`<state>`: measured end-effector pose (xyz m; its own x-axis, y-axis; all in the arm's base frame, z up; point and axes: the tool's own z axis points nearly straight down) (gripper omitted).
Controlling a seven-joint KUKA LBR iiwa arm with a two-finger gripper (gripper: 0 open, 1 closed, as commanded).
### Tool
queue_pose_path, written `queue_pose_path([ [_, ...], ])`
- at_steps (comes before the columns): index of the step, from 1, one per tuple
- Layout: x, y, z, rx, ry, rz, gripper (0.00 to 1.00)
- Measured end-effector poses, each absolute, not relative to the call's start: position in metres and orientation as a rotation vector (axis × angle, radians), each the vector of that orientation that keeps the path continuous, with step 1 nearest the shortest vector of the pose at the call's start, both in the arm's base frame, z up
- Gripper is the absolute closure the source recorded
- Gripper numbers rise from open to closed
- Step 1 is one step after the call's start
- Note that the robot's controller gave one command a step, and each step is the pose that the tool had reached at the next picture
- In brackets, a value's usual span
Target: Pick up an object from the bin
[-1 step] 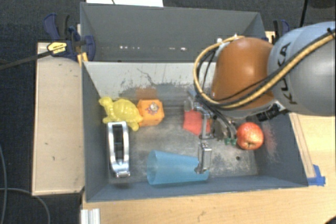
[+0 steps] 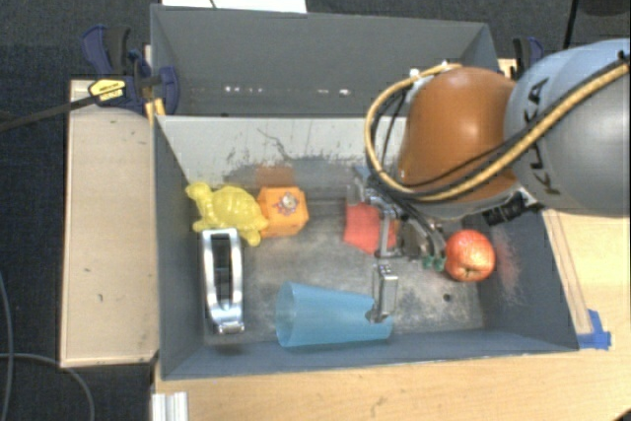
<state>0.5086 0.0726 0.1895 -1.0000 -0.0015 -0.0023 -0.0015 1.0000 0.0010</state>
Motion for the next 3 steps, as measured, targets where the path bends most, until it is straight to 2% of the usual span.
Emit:
queue_pose_path([
  [1,0.485,0.095,0.16,-0.238,3.13,0.001,0.0],
  [2,0.476,0.099,0.135,-0.241,3.133,0.001,0.0],
  [3,0.479,0.1,0.13,-0.254,3.131,0.001,0.0],
])
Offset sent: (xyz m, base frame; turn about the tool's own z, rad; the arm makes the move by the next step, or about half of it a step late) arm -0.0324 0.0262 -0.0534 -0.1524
